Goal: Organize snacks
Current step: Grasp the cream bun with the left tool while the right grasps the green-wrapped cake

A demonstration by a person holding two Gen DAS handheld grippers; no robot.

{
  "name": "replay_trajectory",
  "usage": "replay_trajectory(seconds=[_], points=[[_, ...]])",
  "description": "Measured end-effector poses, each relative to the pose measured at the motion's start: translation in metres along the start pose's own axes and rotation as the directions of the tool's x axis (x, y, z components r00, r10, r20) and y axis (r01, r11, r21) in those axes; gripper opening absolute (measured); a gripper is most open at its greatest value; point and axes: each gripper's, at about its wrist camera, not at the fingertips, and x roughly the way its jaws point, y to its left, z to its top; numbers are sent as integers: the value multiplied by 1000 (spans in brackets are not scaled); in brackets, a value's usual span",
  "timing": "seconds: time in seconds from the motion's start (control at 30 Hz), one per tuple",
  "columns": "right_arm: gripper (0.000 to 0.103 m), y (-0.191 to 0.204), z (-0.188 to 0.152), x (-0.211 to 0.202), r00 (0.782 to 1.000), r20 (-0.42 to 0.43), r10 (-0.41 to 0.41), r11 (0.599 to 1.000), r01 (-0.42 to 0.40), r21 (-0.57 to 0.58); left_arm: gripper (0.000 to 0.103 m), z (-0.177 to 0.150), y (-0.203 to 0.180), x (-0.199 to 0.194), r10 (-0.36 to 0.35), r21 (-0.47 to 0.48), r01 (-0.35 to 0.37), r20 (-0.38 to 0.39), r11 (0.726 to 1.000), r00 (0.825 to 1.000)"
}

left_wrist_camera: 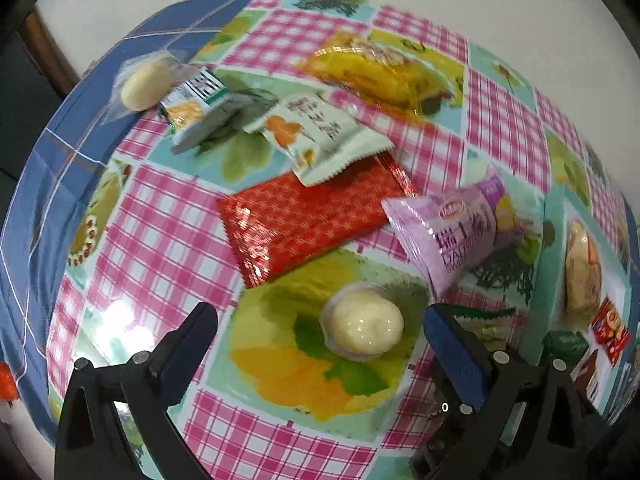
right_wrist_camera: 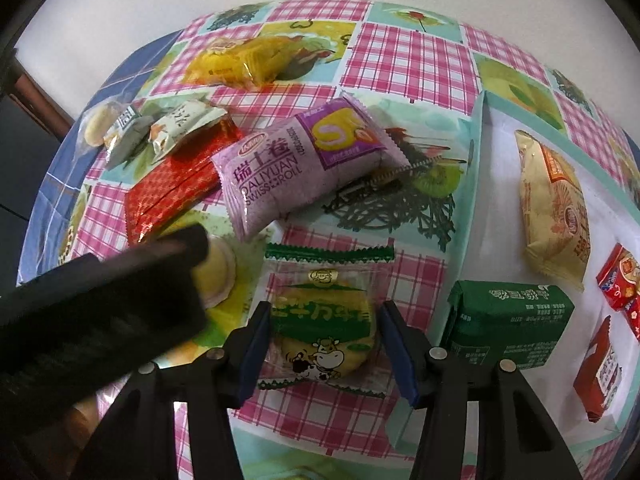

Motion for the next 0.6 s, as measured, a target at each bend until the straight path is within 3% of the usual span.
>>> replay_trajectory(seconds=[0.2, 0.37, 0.6], points=[[57, -4, 1, 1, 1000, -1, 11, 1000, -11, 7, 102, 3, -2, 28, -22, -29, 20, -57, 999, 998], [57, -6, 1, 1, 1000, -3, 12, 1000, -12, 8, 102, 5, -13, 37, 46, 34, -45, -48, 998, 998], [57, -2, -1, 0, 1000, -1, 10, 1000, -10, 9, 102, 9, 5, 42, 55, 2, -55, -56, 998, 997]])
